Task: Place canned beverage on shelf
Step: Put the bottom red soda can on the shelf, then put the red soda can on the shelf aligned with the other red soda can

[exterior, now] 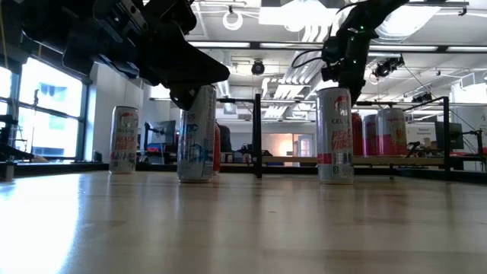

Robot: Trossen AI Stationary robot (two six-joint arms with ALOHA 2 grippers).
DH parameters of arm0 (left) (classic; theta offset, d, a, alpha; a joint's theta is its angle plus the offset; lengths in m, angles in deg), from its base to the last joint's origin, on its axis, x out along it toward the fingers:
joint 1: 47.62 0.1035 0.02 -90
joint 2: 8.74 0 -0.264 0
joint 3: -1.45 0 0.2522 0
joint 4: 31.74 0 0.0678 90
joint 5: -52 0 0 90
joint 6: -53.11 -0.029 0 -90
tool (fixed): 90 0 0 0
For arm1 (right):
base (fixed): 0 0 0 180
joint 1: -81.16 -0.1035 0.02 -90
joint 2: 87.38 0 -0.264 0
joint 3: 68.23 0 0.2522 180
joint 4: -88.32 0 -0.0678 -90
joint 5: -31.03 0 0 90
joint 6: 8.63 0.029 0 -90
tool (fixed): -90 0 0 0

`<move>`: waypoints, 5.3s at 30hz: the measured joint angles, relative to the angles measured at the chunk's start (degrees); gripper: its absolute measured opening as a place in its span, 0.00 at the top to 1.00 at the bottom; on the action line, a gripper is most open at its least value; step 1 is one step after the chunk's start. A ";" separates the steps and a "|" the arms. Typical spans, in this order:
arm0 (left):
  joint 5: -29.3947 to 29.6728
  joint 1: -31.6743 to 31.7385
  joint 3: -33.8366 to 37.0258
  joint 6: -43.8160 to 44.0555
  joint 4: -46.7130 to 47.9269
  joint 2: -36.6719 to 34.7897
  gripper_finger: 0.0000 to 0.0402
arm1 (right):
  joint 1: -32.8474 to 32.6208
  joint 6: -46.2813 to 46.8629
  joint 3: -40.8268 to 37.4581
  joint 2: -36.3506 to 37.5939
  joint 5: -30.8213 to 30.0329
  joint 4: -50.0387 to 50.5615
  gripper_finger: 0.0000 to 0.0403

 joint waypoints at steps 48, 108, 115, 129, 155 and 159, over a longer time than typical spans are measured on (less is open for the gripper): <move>-0.48 -0.17 0.00 0.04 0.92 0.00 1.00 | -3.61 -4.07 3.19 -2.56 -15.97 5.12 1.00; -0.43 -0.33 0.00 1.21 1.32 0.00 1.00 | 0.66 40.25 7.77 -4.79 -6.21 8.09 1.00; -0.42 -0.49 0.00 1.30 1.35 0.00 1.00 | -0.76 35.29 15.56 -4.79 -7.58 10.57 1.00; -0.59 0.36 -0.41 0.09 7.95 -6.46 1.00 | -14.04 6.40 10.45 -2.28 -7.49 11.60 1.00; -0.37 38.69 -52.33 -10.62 97.64 -7.15 0.94 | -36.32 23.06 -33.89 43.34 -7.66 -35.86 1.00; -0.35 41.21 -59.69 -7.64 100.87 1.30 0.81 | -39.08 22.93 -35.83 44.76 -10.34 -36.48 1.00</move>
